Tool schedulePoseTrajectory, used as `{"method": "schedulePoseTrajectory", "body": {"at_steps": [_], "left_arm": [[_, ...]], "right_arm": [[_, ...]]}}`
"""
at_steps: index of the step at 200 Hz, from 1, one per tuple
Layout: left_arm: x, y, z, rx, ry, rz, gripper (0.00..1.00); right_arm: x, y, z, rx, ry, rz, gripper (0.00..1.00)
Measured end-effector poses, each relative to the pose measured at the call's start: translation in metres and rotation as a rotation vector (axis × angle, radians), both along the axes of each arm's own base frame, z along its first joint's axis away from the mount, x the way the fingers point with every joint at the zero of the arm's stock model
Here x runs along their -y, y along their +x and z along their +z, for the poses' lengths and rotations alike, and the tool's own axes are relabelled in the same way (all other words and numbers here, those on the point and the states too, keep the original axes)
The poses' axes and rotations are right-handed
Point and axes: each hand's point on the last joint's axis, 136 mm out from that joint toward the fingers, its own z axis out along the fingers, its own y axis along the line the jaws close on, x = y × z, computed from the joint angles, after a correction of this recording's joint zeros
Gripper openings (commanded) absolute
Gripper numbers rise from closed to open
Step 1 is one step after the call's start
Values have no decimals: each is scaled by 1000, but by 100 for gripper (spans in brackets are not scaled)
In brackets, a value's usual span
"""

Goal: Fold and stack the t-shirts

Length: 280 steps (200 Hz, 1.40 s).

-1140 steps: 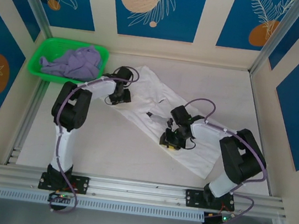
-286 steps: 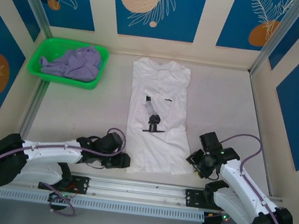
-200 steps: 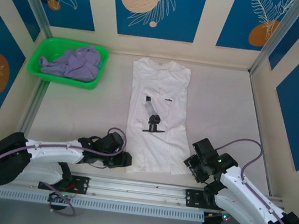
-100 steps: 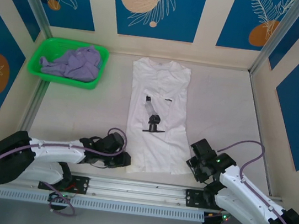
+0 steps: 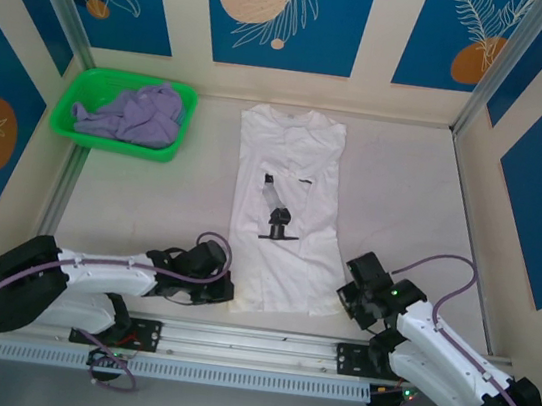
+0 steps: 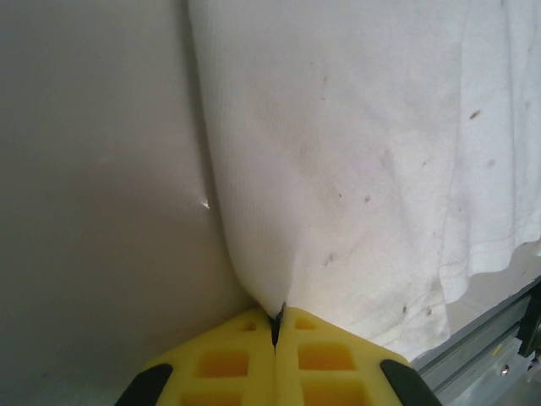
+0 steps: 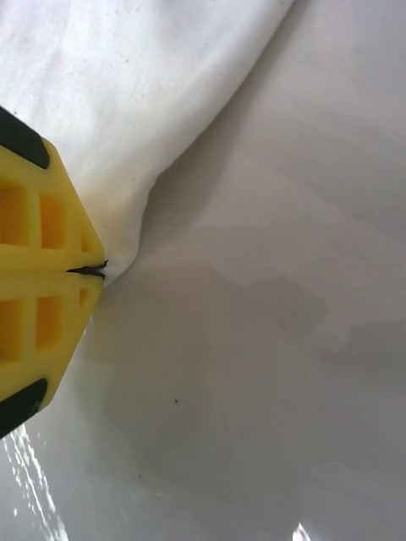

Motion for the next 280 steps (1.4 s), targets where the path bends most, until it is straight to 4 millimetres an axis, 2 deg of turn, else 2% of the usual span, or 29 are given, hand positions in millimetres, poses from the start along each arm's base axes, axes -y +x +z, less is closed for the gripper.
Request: {"method": "schedulePoseTrajectory", "body": {"at_steps": [28, 58, 99, 136, 156, 182, 216, 257, 280], "left_arm": [[-4, -1, 3, 10, 31, -25, 0], [-10, -3, 15, 35, 56, -71, 0], [-26, -8, 18, 39, 95, -96, 0], [-32, -7, 19, 40, 105, -99, 0], [-36, -5, 22, 42, 106, -96, 0], [-36, 9, 37, 55, 82, -67, 0], [-28, 46, 70, 103, 17, -14, 0], [-21, 109, 97, 136, -14, 46, 0], [-17, 147, 103, 142, -16, 71, 0]], "right_arm": [[-8, -6, 0, -4, 5, 48, 0], [-24, -21, 0, -21, 19, 110, 0], [-35, -39, -2, -42, 7, 153, 0], [-37, -41, 1, -46, -30, 154, 0], [-39, -39, 10, -31, -41, 159, 0], [-47, -21, 38, 44, -29, 159, 0], [-49, 17, 71, 138, -14, 122, 0], [-36, 73, 94, 195, -38, 69, 0], [-34, 115, 106, 208, -44, 58, 0]]}}
